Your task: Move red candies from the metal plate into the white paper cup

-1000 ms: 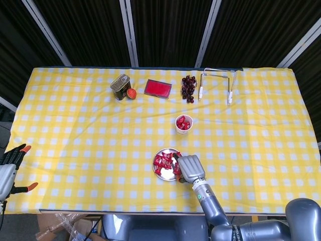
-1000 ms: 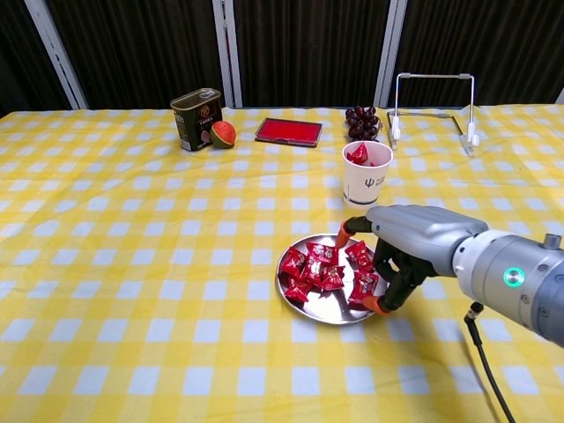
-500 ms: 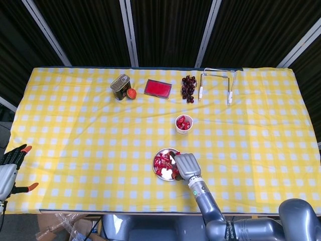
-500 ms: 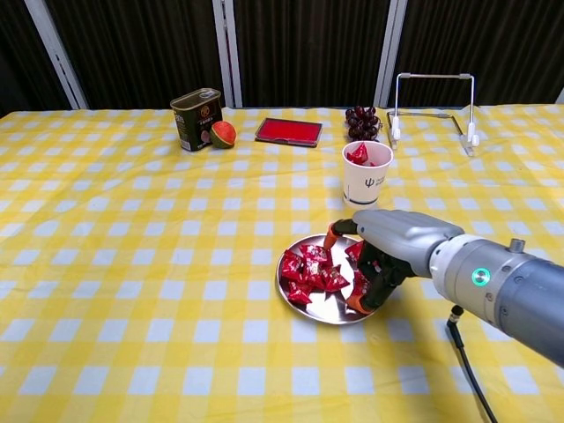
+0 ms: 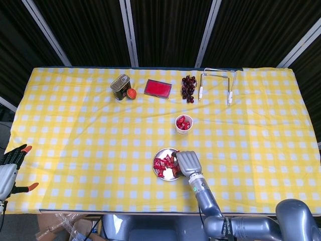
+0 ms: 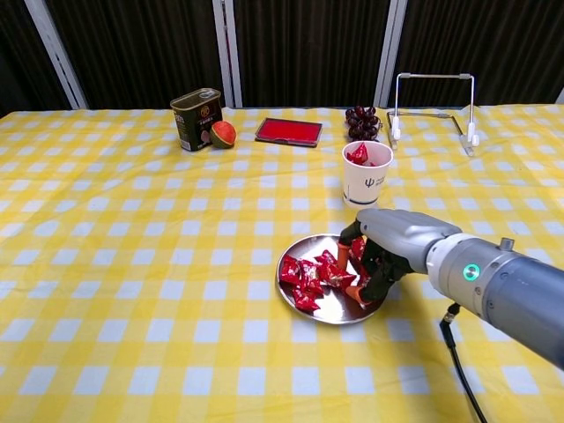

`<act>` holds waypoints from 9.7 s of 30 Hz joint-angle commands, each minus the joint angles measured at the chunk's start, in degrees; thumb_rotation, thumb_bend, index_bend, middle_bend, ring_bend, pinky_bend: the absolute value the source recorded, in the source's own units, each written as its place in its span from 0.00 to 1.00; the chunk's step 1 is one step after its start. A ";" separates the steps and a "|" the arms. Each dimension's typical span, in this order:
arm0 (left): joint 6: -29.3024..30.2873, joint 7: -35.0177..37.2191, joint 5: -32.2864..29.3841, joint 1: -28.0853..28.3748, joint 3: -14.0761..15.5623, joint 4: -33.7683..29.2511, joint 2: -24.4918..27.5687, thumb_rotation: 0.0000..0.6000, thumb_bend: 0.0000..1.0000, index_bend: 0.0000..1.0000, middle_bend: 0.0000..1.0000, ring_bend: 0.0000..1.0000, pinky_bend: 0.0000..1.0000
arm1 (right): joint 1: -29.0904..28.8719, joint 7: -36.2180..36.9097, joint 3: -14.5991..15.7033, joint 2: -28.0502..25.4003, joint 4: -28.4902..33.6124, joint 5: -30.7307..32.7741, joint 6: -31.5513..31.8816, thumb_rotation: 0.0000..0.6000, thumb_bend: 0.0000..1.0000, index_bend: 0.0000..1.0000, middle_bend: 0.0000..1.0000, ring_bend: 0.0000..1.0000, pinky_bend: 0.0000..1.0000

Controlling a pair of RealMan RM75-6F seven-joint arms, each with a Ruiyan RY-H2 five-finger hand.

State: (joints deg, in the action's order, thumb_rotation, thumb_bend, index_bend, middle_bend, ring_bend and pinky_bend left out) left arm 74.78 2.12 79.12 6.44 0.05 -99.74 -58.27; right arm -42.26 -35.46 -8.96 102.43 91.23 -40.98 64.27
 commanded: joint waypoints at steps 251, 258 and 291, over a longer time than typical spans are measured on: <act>-1.79 -0.66 -3.03 0.62 -0.63 -1.47 0.37 1.00 0.03 0.00 0.00 0.00 0.00 | -5.63 12.94 -13.43 -6.17 -10.81 -4.36 -3.09 1.00 0.55 0.35 0.84 0.84 0.98; -1.21 -0.73 -2.67 0.44 -0.63 -1.33 0.28 1.00 0.03 0.00 0.00 0.00 0.00 | -2.71 10.15 -8.63 -9.49 -0.16 -6.20 -1.10 1.00 0.49 0.35 0.84 0.84 0.98; -0.64 -0.89 -2.21 0.15 -0.54 -0.97 0.15 1.00 0.03 0.00 0.00 0.00 0.00 | -0.54 3.55 0.89 -0.34 3.10 -7.22 -1.22 1.00 0.35 0.35 0.84 0.84 0.98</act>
State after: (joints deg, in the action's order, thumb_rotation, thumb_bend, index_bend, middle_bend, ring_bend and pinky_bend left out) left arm 74.13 1.23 76.91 6.59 -0.49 -100.71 -58.12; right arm -42.58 -32.00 -7.69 101.58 94.90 -48.40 63.31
